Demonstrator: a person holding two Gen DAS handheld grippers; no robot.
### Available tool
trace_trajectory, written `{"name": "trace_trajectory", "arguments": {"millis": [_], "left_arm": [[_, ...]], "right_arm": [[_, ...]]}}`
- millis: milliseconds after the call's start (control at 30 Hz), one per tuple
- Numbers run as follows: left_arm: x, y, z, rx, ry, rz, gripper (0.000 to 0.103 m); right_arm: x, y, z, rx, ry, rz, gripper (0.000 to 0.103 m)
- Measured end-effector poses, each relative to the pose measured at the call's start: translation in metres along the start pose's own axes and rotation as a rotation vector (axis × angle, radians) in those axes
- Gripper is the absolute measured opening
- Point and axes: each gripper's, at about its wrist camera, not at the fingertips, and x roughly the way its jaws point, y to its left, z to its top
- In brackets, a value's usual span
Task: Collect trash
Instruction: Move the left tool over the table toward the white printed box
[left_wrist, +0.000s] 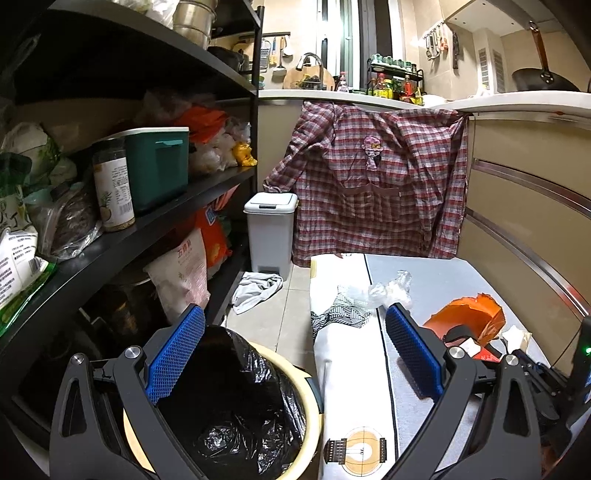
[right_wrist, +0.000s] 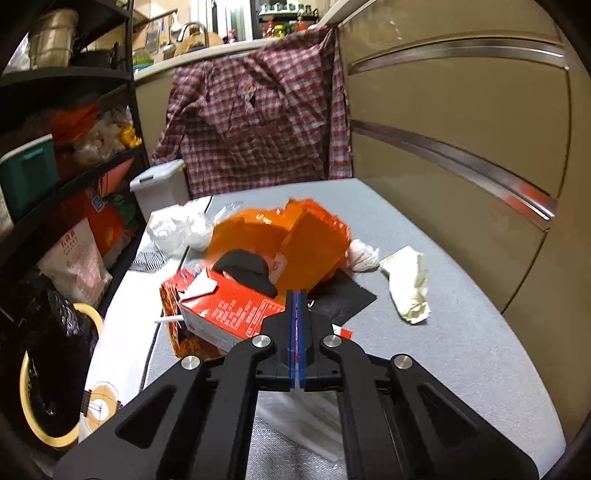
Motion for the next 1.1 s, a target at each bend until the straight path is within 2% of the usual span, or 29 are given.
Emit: {"name": "trace_trajectory", "arguments": {"millis": [267, 400, 600, 700, 767, 900, 1100], "left_arm": [[-0.008, -0.014, 0.002, -0.003, -0.016, -0.053, 0.095], [-0.010, -0.021, 0.003, -0.001, -0.019, -0.072, 0.095], [-0.015, -0.026, 0.003, 0.005, -0.024, -0.081, 0.095], [-0.014, -0.025, 0.002, 0.012, -0.027, -0.086, 0.095], [-0.010, -0.026, 0.001, 0.006, -0.016, -0.120, 0.095], [-0.003, -0.039, -0.006, 0.013, -0.004, -0.198, 0.095], [0.017, -0.080, -0.024, 0.072, 0.056, -0.332, 0.095]], "right_arm": [[-0.051, -0.018, 0.025, 0.046, -0.062, 0.009, 0.001], [-0.078, -0.020, 0.032, 0.016, -0.092, 0.025, 0.000], [-0.075, -0.025, 0.027, 0.025, -0.051, 0.031, 0.000], [-0.089, -0.028, 0.035, 0.037, -0.089, 0.049, 0.000], [-0.100, -0.028, 0.042, 0.027, -0.110, 0.050, 0.000], [-0.113, -0.034, 0.047, 0.016, -0.097, 0.030, 0.000], [-0.119, -0.051, 0.049, 0.037, -0.096, -0.006, 0.000]]}}
